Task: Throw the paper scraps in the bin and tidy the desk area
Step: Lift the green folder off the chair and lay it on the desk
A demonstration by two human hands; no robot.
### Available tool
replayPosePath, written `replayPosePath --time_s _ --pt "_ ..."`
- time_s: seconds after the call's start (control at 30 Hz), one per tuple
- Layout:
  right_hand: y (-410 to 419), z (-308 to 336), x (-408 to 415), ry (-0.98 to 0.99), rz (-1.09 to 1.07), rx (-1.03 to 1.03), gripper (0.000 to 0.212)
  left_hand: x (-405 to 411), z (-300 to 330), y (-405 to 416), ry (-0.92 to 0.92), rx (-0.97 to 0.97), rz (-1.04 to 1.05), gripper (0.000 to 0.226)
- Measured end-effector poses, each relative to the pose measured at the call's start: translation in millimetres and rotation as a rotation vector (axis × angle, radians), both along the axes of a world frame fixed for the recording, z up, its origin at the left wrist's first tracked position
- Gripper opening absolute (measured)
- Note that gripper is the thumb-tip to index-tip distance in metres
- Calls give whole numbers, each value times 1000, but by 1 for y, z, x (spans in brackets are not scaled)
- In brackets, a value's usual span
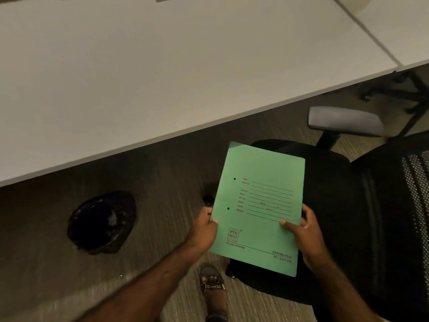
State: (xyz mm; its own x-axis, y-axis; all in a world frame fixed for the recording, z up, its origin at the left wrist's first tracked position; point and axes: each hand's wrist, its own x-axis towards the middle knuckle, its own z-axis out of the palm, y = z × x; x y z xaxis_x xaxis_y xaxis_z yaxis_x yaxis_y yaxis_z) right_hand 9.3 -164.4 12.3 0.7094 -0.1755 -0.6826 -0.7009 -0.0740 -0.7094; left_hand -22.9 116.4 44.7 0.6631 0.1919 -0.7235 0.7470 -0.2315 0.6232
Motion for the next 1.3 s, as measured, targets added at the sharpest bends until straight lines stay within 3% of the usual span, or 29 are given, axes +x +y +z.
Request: replayPosePath --time_s 0.2,0.6,0.7,1.03,1.3 --pt "30 35 -1 -107 60 114 81 -15 36 39 -68 -63 71 21" --pt "132 103 14 -211 222 108 76 -39 88 139 -133 -161 203 19" --pt "164 121 3 -214 217 116 67 -53 101 168 -109 -190 216 18" --pt "206 163 -49 -191 199 122 69 -110 150 216 -66 -331 250 18" --pt "252 201 -51 -273 241 119 70 -125 171 265 -166 -385 322 22"
